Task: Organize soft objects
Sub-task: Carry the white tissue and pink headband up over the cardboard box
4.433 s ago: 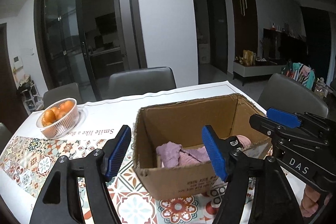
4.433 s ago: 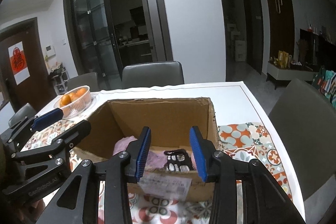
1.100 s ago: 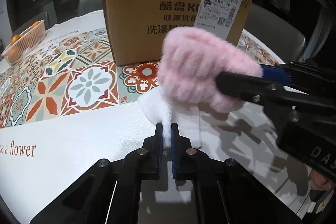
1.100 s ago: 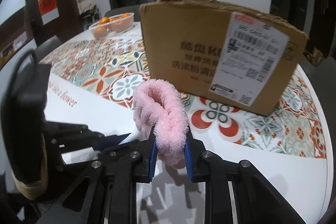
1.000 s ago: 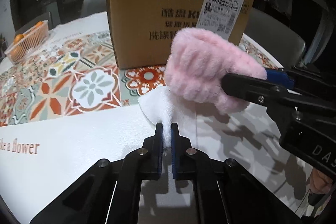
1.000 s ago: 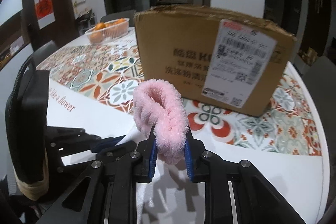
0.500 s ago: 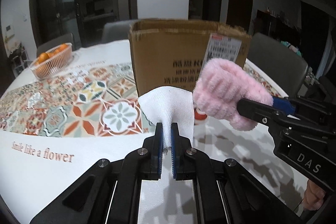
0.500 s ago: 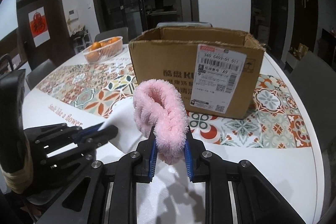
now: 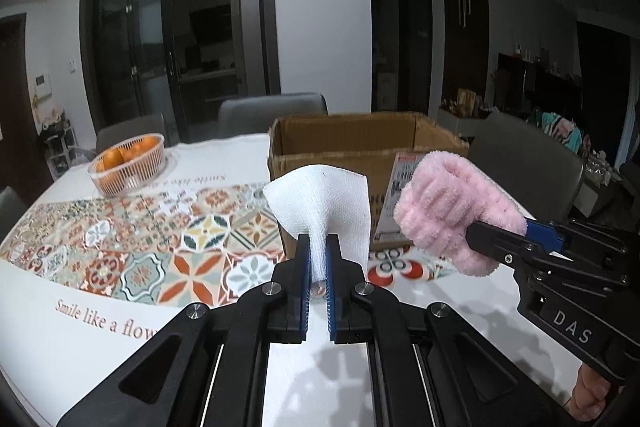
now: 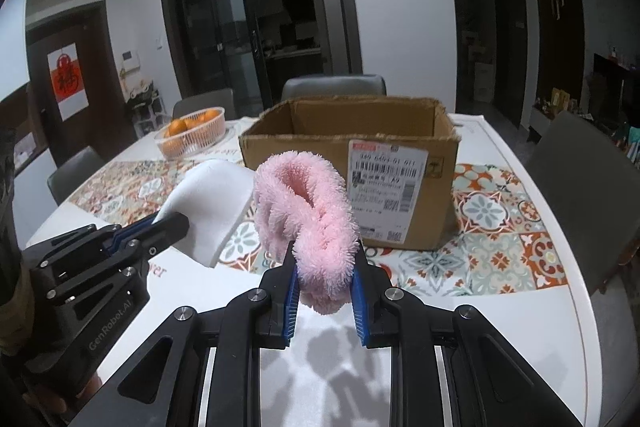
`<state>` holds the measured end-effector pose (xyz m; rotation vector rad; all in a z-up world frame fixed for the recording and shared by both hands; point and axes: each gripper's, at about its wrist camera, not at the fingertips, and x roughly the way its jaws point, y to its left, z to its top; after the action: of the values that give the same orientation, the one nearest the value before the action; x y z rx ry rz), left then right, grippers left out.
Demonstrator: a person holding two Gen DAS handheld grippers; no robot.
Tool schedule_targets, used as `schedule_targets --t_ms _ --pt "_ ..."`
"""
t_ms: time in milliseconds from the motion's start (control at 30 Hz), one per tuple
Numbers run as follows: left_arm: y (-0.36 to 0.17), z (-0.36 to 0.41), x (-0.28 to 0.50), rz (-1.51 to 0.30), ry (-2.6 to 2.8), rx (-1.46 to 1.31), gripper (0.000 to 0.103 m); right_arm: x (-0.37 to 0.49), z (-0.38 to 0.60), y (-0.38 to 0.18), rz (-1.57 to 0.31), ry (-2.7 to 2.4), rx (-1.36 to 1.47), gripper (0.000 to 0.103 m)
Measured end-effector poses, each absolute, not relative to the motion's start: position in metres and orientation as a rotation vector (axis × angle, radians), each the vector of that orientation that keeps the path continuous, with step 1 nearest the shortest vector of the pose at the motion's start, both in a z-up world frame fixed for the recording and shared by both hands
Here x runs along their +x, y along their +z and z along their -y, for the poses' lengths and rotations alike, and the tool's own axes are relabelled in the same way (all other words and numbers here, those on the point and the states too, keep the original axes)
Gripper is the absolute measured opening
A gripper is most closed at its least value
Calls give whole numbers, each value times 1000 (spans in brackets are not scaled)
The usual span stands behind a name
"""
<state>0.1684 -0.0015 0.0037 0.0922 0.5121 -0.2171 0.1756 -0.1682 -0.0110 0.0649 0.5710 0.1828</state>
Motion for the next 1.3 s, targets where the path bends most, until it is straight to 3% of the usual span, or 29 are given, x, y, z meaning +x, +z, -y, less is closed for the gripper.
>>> schedule_targets --t_ms 733,1300 --pt "69 10 178 -320 -222 88 8 177 183 46 -385 138 90 24" --pt "85 25 217 -255 -240 115 8 207 192 66 -305 105 58 24"
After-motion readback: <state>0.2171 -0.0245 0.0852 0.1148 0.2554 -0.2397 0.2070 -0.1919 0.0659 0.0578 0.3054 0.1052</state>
